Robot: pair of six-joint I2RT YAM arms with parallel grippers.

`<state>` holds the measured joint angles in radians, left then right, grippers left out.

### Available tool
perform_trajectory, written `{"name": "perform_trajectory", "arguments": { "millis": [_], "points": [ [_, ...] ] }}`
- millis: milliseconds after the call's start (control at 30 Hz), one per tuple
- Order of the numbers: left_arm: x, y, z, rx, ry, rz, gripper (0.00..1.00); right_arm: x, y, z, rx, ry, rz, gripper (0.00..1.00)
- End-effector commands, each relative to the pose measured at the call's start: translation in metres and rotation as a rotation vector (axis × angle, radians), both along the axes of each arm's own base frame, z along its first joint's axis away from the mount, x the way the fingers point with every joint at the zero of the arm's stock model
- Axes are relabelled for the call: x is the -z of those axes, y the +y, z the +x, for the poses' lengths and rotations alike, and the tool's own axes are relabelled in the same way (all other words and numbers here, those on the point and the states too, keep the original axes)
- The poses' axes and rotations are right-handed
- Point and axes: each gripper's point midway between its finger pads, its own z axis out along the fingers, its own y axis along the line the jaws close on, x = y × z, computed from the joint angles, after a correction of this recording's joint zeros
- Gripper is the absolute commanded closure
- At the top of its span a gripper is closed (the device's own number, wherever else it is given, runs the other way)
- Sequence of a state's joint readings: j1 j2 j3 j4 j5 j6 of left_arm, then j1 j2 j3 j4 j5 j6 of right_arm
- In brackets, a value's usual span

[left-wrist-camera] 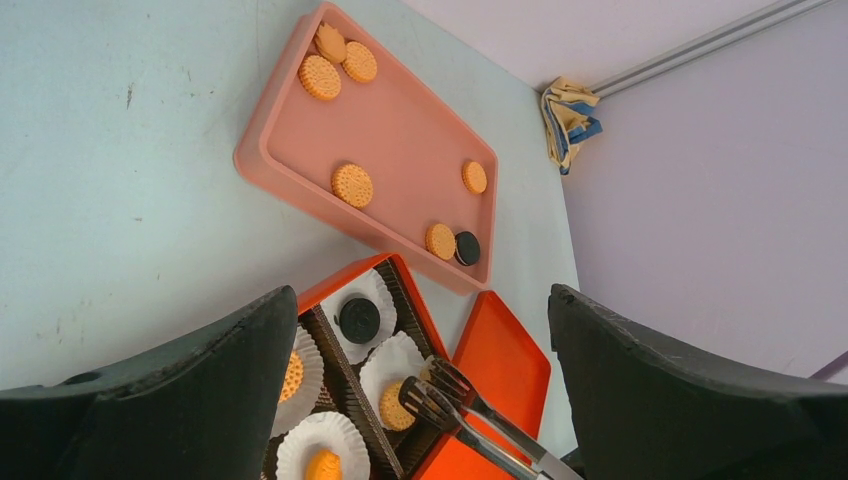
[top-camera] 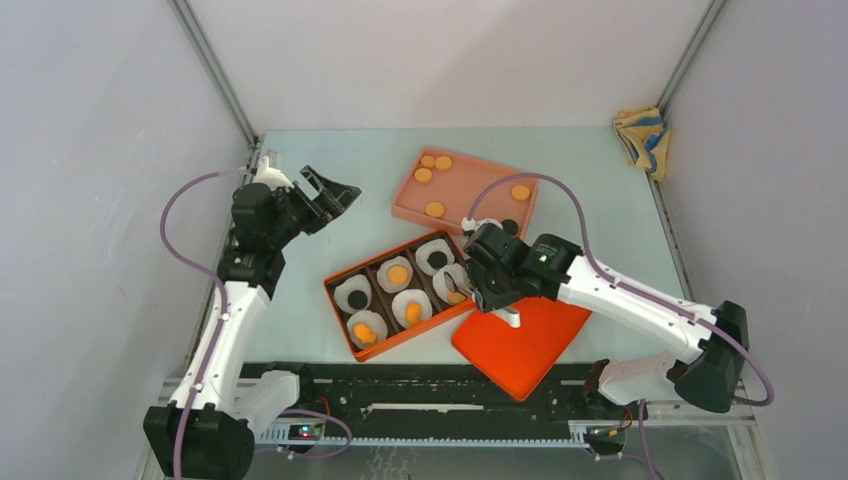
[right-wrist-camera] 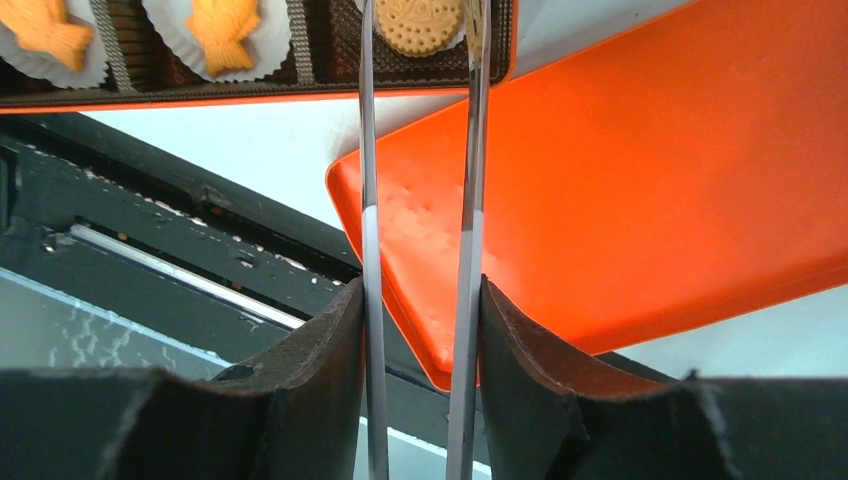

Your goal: Pack the cookies

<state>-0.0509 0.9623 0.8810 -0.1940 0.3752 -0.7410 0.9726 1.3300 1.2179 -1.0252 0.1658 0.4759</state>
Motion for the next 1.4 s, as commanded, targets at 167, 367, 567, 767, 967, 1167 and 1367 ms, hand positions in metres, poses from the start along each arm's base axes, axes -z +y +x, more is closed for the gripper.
{"name": "perform_trajectory", "arguments": {
  "millis": [167,367,567,767,967,1167,1367],
  "points": [
    [-0.031,-0.001,0.003,0.022,-0.095,0.002,0.0,-0.047,-0.007,0.023,0.078,-0.136,0.148,0.56],
    [-0.031,-0.004,0.006,0.028,-0.101,-0.018,0.0,-0.076,-0.041,0.081,0.298,-0.258,0.243,0.82],
    [-0.025,-0.005,0.007,0.041,-0.093,-0.006,0.09,-0.073,-0.103,0.166,0.557,-0.302,0.2,0.98],
    [-0.007,-0.006,0.01,0.043,-0.049,-0.011,0.3,-0.021,-0.15,0.248,0.673,-0.192,0.022,0.99],
    [0.002,-0.007,0.013,0.046,-0.021,-0.022,0.42,0.048,-0.175,0.303,0.693,-0.074,-0.116,0.99],
    [0.006,-0.007,0.013,0.044,-0.01,-0.022,0.3,0.097,-0.199,0.278,0.729,0.121,-0.209,0.97],
    [0.012,-0.011,0.016,0.061,0.006,-0.038,0.27,0.113,-0.236,0.262,0.812,0.172,-0.346,0.69]
  ]
}}
